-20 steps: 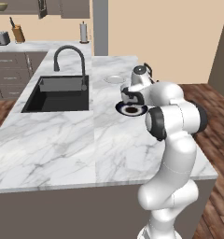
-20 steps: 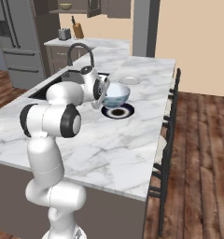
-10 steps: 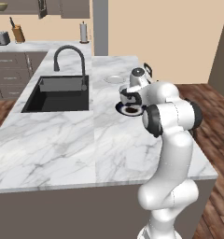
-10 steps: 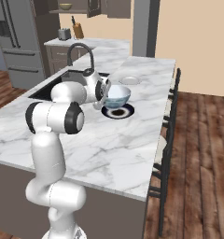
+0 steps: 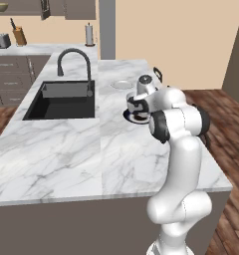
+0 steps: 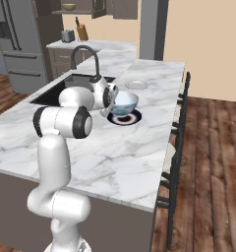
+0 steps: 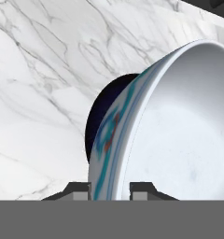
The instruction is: Move the bowls from the cabinet to the plates on the dining table.
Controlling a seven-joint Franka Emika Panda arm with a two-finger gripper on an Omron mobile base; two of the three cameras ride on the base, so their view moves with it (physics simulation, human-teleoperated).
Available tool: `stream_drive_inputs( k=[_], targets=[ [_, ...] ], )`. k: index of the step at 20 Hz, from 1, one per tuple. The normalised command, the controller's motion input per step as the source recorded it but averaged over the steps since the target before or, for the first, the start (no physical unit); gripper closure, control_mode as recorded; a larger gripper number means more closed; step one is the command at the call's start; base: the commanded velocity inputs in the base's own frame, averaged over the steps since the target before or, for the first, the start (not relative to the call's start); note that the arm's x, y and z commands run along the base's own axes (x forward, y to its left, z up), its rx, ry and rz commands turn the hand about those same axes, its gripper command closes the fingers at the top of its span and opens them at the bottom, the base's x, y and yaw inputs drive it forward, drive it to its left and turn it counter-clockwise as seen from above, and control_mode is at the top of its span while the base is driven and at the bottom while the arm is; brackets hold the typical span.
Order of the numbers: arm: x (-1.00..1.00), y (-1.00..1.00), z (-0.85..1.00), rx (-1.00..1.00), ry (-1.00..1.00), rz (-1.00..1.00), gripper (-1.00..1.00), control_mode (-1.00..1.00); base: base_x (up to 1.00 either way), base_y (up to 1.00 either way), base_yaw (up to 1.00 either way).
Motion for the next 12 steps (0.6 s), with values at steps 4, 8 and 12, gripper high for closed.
stream_drive_inputs(
  k=[4, 8, 12],
  targets=[
    [0.24, -0.03, -0.15, 0.00, 0.00, 0.00, 1.00, -1.00, 0.00, 0.00, 0.00],
    [0.23, -0.02, -0.16, 0.00, 0.00, 0.00, 1.00, -1.00, 0.00, 0.00, 0.00],
    [0.22, 0.00, -0.14, 0.00, 0.00, 0.00, 1.00, -1.00, 0.00, 0.00, 0.00]
  ],
)
